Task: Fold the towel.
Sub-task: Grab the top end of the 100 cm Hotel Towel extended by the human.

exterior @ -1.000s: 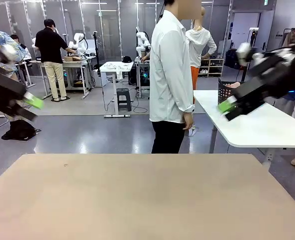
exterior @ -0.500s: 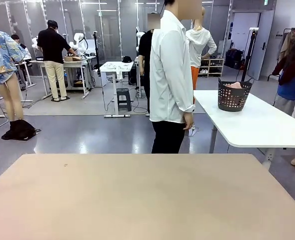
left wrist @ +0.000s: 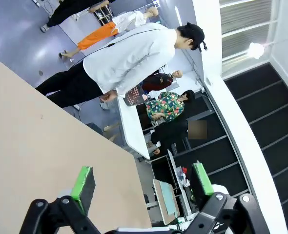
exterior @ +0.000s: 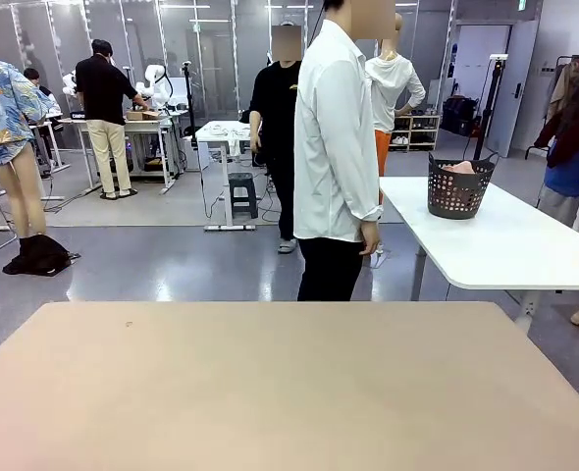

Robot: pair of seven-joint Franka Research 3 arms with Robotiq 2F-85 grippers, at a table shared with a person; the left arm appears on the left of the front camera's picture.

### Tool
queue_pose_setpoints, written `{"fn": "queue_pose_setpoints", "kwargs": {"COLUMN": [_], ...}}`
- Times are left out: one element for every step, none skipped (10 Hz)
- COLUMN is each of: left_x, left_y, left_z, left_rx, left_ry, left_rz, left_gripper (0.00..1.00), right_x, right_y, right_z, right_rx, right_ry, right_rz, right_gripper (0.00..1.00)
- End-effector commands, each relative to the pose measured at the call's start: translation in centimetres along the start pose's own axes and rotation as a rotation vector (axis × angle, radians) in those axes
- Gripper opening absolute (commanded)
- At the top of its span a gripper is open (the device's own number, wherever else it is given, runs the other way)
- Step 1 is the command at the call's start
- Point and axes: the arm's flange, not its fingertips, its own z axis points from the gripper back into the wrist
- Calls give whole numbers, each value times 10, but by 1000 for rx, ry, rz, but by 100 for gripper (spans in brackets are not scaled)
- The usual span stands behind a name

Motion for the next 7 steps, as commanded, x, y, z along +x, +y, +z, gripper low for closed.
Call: {"fn": "queue_pose_setpoints", "kwargs": {"left_x": [5,0,0,0,0,0,0], "left_y": [-6,0,0,0,0,0,0], "left_z": [-24,0,0,0,0,0,0], "left_rx": [10,0,0,0,0,0,0], "left_ry": [6,0,0,0,0,0,0], "left_rz": [-41,0,0,0,0,0,0], "left_gripper": [100,100,100,100,100,100,100], "right_x": [0,0,0,0,0,0,0], "right_y": [-3,0,0,0,0,0,0], "right_z": [-16,0,0,0,0,0,0], "right_rx": [4,0,0,0,0,0,0], "right_ry": [-4,0,0,0,0,0,0], "right_rz": [22,0,0,0,0,0,0], "right_gripper": [100,100,100,100,100,100,100]}}
